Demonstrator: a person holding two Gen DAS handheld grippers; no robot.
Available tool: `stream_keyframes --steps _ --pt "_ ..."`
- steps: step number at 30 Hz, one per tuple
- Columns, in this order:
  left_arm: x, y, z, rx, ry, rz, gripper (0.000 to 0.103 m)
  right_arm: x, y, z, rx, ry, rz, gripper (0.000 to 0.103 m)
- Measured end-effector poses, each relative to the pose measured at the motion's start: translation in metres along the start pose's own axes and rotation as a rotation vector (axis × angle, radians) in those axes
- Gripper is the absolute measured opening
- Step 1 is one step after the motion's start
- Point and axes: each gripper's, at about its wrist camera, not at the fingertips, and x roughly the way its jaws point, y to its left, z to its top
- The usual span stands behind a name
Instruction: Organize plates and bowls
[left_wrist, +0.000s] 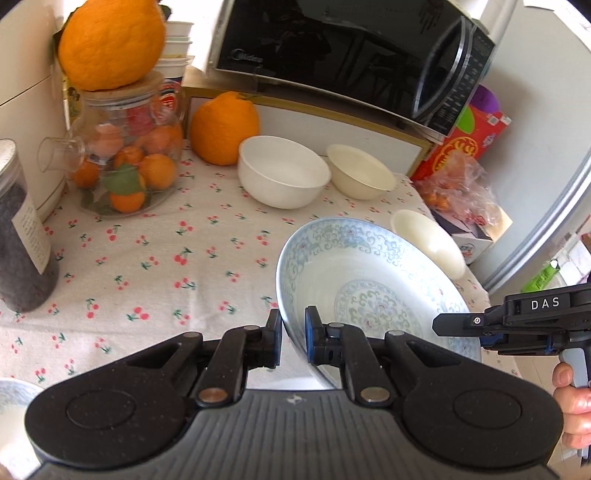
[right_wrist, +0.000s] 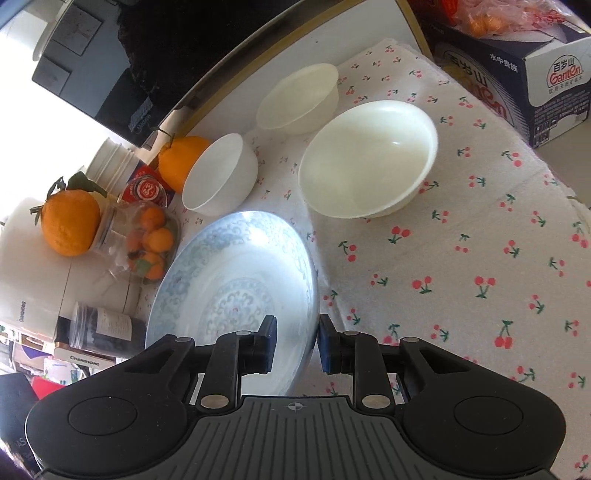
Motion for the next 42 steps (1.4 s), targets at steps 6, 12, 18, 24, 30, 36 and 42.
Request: stream_keyframes --steps 6,12,18,24,30,36,42 --pt "0.001 -0.023 -0.01 0.033 0.027 -0.05 0.011 -0.029 -0.021 -0.008 0.008 -0.006 -0.022 0.023" --pt "0.007 -0.046 -0.02 0.095 0.057 -0.069 0.011 -0.045 -0.041 -0.013 0.03 0.018 -0.062 0.023" --pt "0.016 -0.071 -0.03 0.197 0.095 -0.075 0.012 -0.055 -0.06 -0.017 0.067 0.047 -0.121 0.023" --pt "0.026 -0.088 -0.038 0.283 0.136 -0.077 0.013 -0.056 -0.078 -0.019 0.081 0.084 -0.181 0.023" --pt "0.034 -0.1 -0.044 0.348 0.167 -0.065 0.015 -0.054 -0.091 -0.021 0.099 0.112 -0.207 0.024" --pt "0.037 -0.107 -0.049 0.407 0.17 -0.036 0.018 -0.051 -0.093 -0.022 0.093 0.128 -0.221 0.025" --pt "0.041 -0.11 -0.05 0.429 0.176 -0.018 0.02 -0.05 -0.091 -0.02 0.09 0.134 -0.224 0.026"
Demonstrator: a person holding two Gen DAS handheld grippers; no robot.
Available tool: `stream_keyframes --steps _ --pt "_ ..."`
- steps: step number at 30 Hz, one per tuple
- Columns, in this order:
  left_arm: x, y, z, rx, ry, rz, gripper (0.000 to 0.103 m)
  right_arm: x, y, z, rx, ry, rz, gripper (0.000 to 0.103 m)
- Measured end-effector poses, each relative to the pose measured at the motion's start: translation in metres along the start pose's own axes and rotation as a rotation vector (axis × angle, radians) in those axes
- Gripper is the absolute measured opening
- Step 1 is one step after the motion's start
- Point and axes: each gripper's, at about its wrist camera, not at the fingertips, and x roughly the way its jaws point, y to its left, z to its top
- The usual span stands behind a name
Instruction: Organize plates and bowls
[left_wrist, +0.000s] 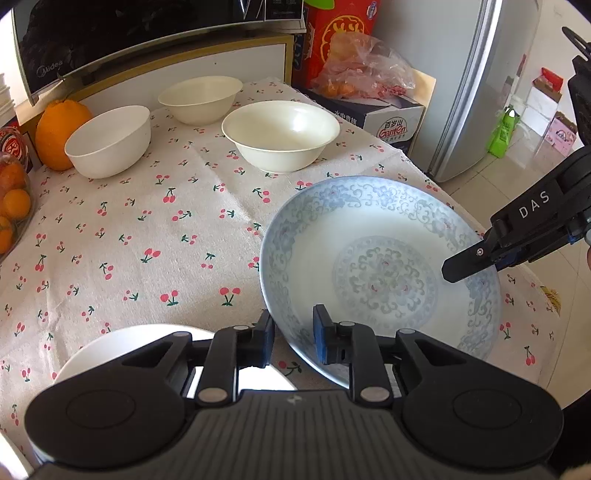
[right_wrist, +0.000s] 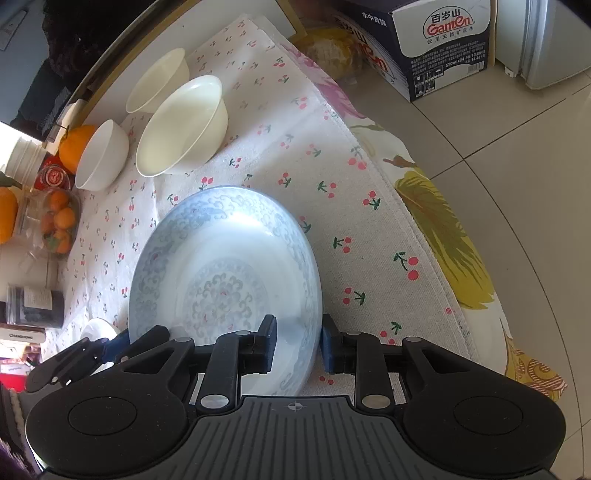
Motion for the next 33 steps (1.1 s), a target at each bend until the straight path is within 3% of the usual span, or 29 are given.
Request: stream_keyframes --steps 6,9,10,11,16,20,23,27,33 --pt "0.0 0.001 -0.001 0.006 0.003 -0.009 0.023 0.0 0.002 0.001 0.003 0.005 -0.004 0.028" --pt "-0.002 0.0 0.0 0.01 0.004 -0.014 0.024 -0.002 0.004 0.002 -0.008 -0.013 -0.015 0.035" --pt "-0.002 0.0 0.0 0.009 0.001 -0.013 0.026 -0.004 0.006 0.003 -0.015 -0.026 -0.024 0.043" --pt "-0.004 0.001 0.0 0.008 -0.004 -0.013 0.03 -0.006 0.006 0.004 -0.02 -0.042 -0.031 0.052" --pt "-0.015 0.005 0.0 0.0 -0.025 -0.024 0.048 -0.016 0.011 0.007 -0.047 -0.095 -0.018 0.066" --pt "-0.028 0.013 -0.001 -0.024 -0.036 -0.004 0.079 -0.021 0.023 0.007 -0.103 -0.128 -0.003 0.075" --pt "-0.035 0.024 -0.006 -0.059 -0.028 0.006 0.082 -0.025 0.038 0.006 -0.157 -0.152 0.018 0.082" --pt "-0.047 0.041 -0.012 -0.106 -0.022 0.032 0.095 -0.027 0.061 0.002 -0.233 -0.176 0.067 0.088" --pt "-0.069 0.07 -0.028 -0.137 -0.025 0.103 0.102 -0.022 0.106 -0.009 -0.375 -0.185 0.139 0.096"
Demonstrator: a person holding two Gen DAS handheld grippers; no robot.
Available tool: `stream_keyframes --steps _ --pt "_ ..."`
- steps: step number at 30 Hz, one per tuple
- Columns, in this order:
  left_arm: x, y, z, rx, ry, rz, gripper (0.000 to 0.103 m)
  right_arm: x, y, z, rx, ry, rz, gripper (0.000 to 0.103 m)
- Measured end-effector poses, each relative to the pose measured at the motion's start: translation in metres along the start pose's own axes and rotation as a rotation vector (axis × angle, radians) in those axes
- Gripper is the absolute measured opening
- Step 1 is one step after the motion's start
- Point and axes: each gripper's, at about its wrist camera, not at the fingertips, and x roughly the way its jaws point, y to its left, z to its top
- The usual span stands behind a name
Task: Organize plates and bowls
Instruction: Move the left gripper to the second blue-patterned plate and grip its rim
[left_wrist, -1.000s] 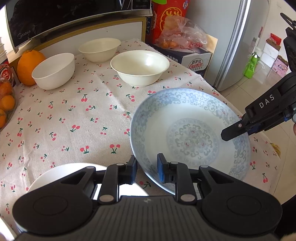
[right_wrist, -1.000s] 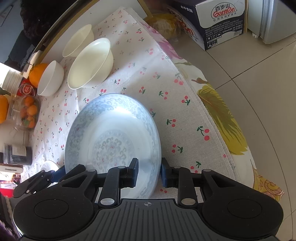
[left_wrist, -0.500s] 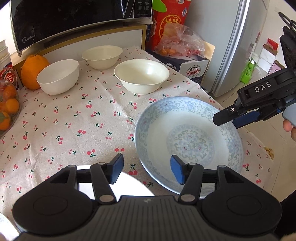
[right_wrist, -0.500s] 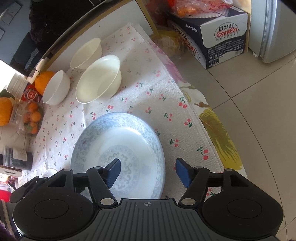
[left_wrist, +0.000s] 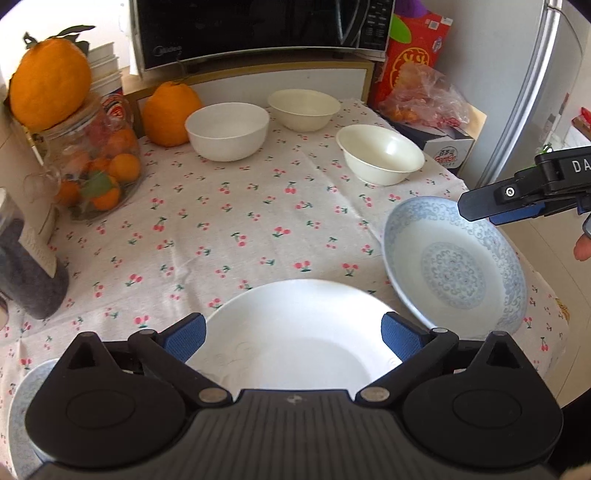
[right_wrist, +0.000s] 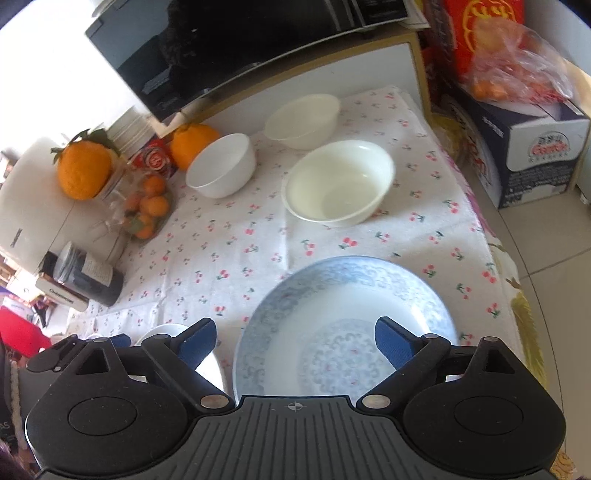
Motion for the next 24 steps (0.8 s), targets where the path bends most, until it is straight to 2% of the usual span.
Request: stream_keyframes --steps 11,17,24 --pt "-0.033 0.071 -0.029 -0.05 0.007 0.144 0.103 0.043 0.089 -0.016 -0.273 0.033 0.098 0.098" --pt "-0.047 0.105 -0.045 -0.067 0.022 0.2 0.102 0.066 0.13 -0.028 -0.358 0.056 0.158 0.099" --pt "-0.058 0.142 -0.064 -0.143 0.055 0.231 0.102 0.09 0.171 -0.036 -0.417 0.116 0.221 0.099"
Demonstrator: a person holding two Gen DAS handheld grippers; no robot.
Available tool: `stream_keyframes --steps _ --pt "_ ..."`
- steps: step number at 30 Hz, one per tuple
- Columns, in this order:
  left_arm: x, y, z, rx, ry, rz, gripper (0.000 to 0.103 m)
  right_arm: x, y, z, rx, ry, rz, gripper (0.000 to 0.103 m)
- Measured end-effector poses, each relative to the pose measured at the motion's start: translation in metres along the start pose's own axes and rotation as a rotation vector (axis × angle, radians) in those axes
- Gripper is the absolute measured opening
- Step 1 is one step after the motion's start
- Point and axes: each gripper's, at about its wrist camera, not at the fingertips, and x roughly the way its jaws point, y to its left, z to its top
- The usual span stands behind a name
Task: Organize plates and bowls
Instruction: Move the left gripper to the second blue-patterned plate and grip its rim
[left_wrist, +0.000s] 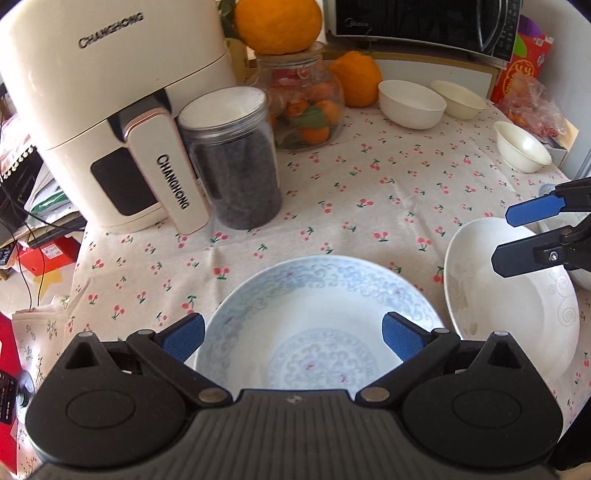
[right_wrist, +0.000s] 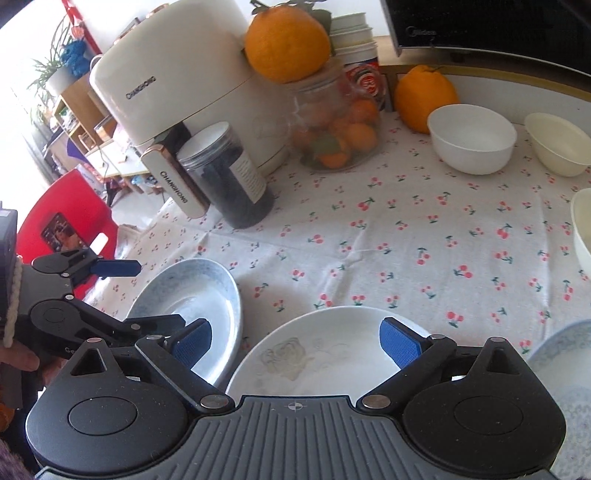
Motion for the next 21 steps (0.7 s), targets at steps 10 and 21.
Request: stream_keyframes --steps 10,21 --pt "0.007 0.048 -0.025 -0.171 0.137 -0.108 0.085 0.038 0.026 0.016 -0.018 0.036 0.143 0.099" --pt "0.018 0.075 -0.046 -0.289 0.224 -0.212 0.057 0.075 0.027 0.023 0.022 0.12 0.16 0.081"
